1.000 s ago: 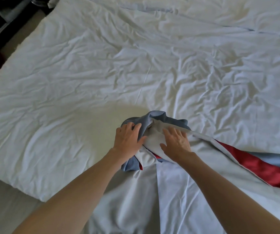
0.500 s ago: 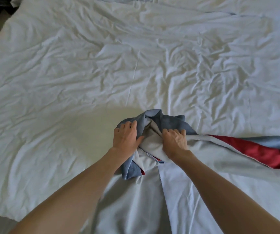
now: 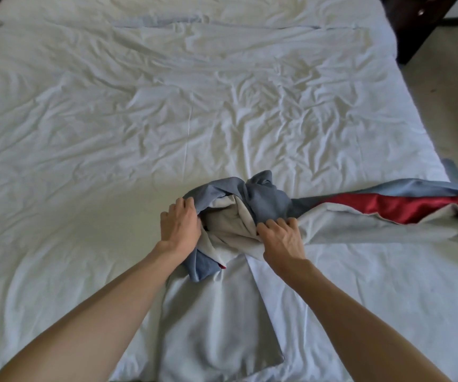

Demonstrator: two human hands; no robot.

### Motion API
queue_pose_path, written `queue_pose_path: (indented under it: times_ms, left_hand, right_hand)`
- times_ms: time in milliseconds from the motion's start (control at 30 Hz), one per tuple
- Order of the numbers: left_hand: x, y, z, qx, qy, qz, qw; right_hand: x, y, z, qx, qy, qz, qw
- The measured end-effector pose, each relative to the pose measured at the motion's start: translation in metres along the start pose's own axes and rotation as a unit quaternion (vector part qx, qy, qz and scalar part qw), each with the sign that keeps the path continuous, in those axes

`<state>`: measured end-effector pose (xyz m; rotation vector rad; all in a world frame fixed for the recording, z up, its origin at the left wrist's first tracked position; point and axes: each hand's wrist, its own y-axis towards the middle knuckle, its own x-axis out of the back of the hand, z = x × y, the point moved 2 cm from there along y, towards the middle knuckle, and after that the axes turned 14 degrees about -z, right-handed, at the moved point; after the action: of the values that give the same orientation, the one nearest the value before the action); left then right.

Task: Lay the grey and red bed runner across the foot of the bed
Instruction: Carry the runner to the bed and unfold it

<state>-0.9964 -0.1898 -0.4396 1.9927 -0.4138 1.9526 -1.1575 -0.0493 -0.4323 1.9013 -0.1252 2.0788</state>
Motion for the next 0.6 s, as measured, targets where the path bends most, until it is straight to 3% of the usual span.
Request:
queue_pose_path:
  times_ms: [333,533,600]
  left_hand:
    - [0.028,-0.084,-0.047,-0.069,0.007,-0.062,0.996]
    - [0.041,-0.119,-0.074,-0.150,-0.012,-0.096,0.984]
    - [0.035,-0.130,-0.083,-0.186,-0.017,-0.075,0.980]
  right_hand:
    - [0.032,-0.097,-0.020,0.003,-0.019,-0.025,0.999]
    - [0.036,-0.165,-0.053,-0.010,-0.051,0.034,0.998]
    - [0.035,-0.186,-0.062,-0.028,-0.065,0.064,0.995]
